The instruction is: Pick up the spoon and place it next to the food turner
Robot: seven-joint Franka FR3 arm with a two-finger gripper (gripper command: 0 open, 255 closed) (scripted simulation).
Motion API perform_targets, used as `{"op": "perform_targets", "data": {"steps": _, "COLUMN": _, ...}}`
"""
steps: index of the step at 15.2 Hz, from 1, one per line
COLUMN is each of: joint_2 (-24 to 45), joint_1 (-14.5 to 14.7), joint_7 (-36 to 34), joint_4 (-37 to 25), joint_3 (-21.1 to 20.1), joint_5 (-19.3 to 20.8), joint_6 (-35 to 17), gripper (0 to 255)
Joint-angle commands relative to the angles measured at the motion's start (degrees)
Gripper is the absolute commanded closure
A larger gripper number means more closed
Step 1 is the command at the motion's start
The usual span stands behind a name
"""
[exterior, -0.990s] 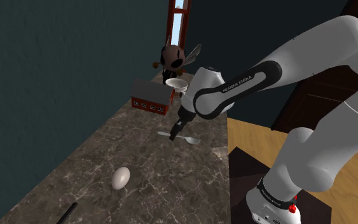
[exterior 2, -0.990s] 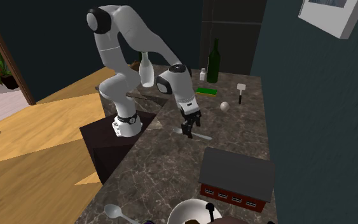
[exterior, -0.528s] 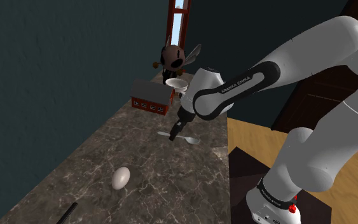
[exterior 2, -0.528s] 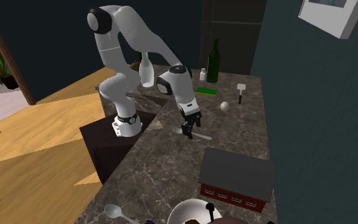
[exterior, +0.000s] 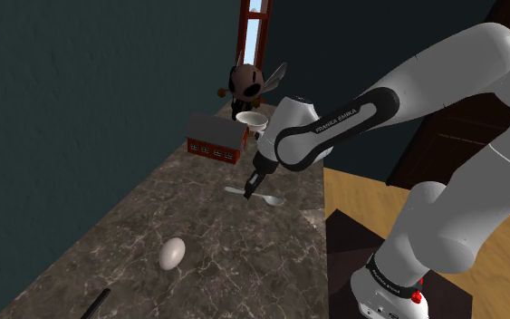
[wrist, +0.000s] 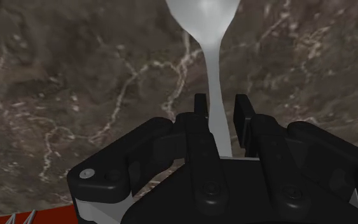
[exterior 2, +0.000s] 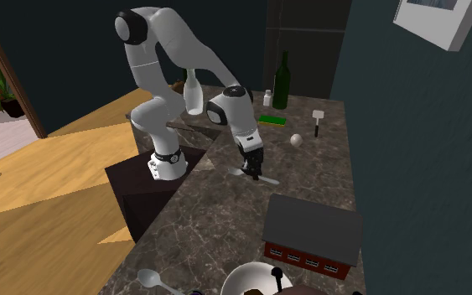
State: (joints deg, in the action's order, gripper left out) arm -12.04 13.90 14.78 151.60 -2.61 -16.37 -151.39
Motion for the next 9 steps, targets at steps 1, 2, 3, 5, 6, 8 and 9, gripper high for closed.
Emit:
{"op": "perform_targets", "data": {"steps": 1, "joint_2": 0.0, "joint_1": 0.0, "joint_7": 0.0, "joint_4": 0.0, "joint_3": 0.0, "joint_5": 0.0, "joint_6": 0.0, "gripper": 255}}
{"op": "perform_targets", "data": {"steps": 2, "joint_2": 0.01, "joint_1": 0.0, "joint_7": 0.0, "joint_4": 0.0, "joint_3": 0.0, "joint_5": 0.0, "joint_6": -0.01, "gripper": 255}}
{"op": "perform_targets", "data": {"steps": 3, "joint_2": -0.67, "joint_1": -0.14, "joint_7": -0.33, "joint_4": -0.24, "joint_3": -0.04, "joint_5": 0.34, "joint_6": 0.9, "gripper": 255}}
{"op": "perform_targets", "data": {"steps": 5, "joint_2": -2.0, "joint_1": -0.39, "joint_7": -0.94, "joint_4": -0.75, "joint_3": -0.11, "joint_5": 0.97, "joint_6": 2.71, "gripper": 255}}
{"op": "perform_targets", "data": {"steps": 6, "joint_2": -2.63, "joint_1": -0.51, "joint_7": -1.23, "joint_4": -1.03, "joint_3": -0.14, "joint_5": 1.26, "joint_6": 3.62, "gripper": 255}}
{"op": "perform_targets", "data": {"steps": 8, "joint_2": -3.85, "joint_1": -0.74, "joint_7": -1.76, "joint_4": -1.64, "joint_3": -0.2, "joint_5": 1.78, "joint_6": 5.43, "gripper": 255}}
{"op": "perform_targets", "data": {"steps": 9, "joint_2": -4.44, "joint_1": -0.84, "joint_7": -2.01, "joint_4": -1.97, "joint_3": -0.22, "joint_5": 2.02, "joint_6": 6.33, "gripper": 255}}
